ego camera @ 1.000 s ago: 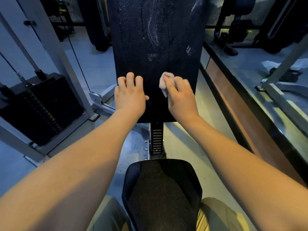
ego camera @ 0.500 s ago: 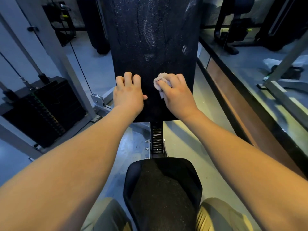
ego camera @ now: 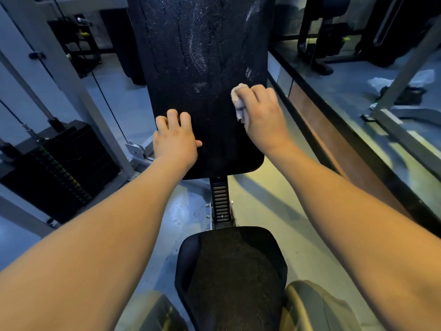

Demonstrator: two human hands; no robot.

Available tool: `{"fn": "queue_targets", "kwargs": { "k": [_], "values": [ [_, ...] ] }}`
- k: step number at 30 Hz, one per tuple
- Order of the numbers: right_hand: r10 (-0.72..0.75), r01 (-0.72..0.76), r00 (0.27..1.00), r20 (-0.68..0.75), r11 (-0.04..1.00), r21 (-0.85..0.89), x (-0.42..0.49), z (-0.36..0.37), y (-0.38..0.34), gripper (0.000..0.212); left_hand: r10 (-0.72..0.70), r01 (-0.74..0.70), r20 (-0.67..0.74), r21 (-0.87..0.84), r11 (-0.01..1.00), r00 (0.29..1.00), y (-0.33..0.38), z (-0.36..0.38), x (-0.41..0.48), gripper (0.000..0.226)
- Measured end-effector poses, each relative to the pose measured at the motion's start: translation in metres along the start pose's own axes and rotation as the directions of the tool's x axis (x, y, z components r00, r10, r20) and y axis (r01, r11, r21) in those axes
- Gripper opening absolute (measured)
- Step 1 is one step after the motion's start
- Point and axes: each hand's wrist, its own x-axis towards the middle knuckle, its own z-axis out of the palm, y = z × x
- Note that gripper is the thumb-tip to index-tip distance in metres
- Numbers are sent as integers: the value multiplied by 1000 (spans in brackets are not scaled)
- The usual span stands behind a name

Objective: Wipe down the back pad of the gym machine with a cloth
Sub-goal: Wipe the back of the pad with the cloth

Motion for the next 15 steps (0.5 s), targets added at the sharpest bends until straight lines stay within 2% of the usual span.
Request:
{"fn": "queue_targets", "kwargs": {
  "k": [3,5,7,9,11,13,15],
  "values": [
    [181,-177,981,-67,982,72,17,-18,18,37,-7,7,-3,0,1000,1000,0,1,1,56],
    [246,-237,965,-91,967,95,21,-18,21,29,-13,13,-14,0,1000,1000,2,3,1,56],
    [203,-196,977,-68,976,92,8,-8,9,24,-18,18,-24,-2,1000,1000,3,4,1,56],
    [42,-46,998,55,996,79,-22,6,-7,28,-24,24,-20,-4,1000,1000,3,5,-1,56],
    [-76,63,988,135,993,98,-39,6,-10,31,-18,18,-8,-2,1000,1000,2,5,0,55],
    [-72,67,995,61,994,86,-20,-4,-2,30,-15,15,-5,1,1000,1000,2,3,0,55],
    [70,-66,994,-80,997,50,14,-14,8,32,-15,15,-4,4,1000,1000,3,4,1,56]
  ]
}}
